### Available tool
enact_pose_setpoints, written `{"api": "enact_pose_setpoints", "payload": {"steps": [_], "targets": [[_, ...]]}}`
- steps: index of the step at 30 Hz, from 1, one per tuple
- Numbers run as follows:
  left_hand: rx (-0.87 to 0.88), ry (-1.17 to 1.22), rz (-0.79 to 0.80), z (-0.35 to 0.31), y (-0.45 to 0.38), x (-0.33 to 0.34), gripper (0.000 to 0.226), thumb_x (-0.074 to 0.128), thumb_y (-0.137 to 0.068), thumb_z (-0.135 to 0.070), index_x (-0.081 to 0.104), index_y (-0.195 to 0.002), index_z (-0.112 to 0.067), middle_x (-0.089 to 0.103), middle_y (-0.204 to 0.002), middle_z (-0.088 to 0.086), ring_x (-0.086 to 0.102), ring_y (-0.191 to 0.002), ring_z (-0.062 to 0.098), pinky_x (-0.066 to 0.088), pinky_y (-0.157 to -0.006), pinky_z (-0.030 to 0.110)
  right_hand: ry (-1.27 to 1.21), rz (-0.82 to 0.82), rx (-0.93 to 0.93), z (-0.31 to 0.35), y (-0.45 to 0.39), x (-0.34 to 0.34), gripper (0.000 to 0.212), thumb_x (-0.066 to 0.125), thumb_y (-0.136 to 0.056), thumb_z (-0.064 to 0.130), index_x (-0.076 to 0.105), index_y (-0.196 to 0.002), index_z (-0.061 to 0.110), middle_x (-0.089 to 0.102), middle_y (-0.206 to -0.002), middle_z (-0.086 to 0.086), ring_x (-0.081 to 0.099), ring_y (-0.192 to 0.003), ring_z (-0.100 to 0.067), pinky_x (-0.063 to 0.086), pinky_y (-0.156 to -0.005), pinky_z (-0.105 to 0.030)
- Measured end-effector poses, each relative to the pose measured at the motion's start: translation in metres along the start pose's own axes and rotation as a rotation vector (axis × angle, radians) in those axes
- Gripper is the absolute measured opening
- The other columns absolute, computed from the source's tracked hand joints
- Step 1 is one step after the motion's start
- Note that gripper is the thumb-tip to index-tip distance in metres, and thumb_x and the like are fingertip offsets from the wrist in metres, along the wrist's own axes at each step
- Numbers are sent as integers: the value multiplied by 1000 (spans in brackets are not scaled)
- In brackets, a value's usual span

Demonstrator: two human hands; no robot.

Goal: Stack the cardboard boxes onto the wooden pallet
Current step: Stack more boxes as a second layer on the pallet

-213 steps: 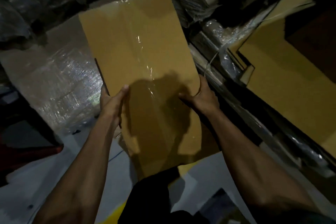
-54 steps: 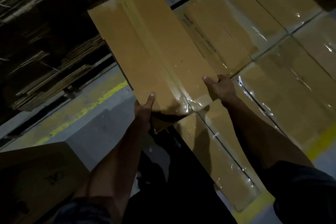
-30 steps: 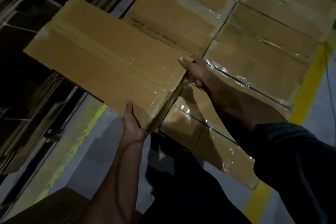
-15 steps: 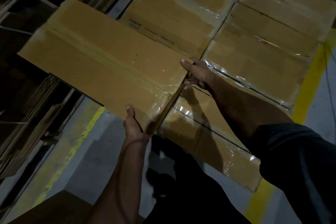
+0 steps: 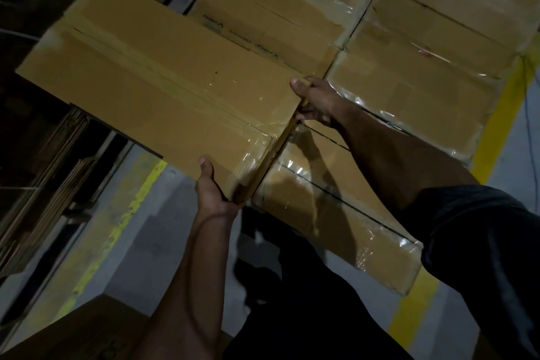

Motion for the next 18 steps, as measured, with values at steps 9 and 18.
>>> {"api": "enact_pose_setpoints", "payload": {"steps": [9, 18], "targets": [[33, -14, -56, 4, -11, -5, 60, 50, -89, -69, 52, -135, -31, 59, -126, -2, 52, -116, 31, 38, -88, 54, -1, -38, -15, -4, -9, -4, 59, 61, -97, 46, 46, -144, 13, 51, -138, -8, 57, -119, -36, 62, -79, -41], [-6, 26, -20, 10, -17, -4, 86, 59, -71, -78, 40, -143, -34, 53, -139, 7, 57, -114, 37, 54, -51, 51, 29, -61, -20, -8, -13, -10, 68, 62, -96, 49, 40, -150, 14, 50, -132, -8, 63, -101, -29, 62, -83, -45]]}}
Point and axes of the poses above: each hand's wrist, its own y-axis away from the middle knuckle, its own x-axis out of the palm, z = x × y, the point moved 9 cm from there along -y, towards the middle knuckle
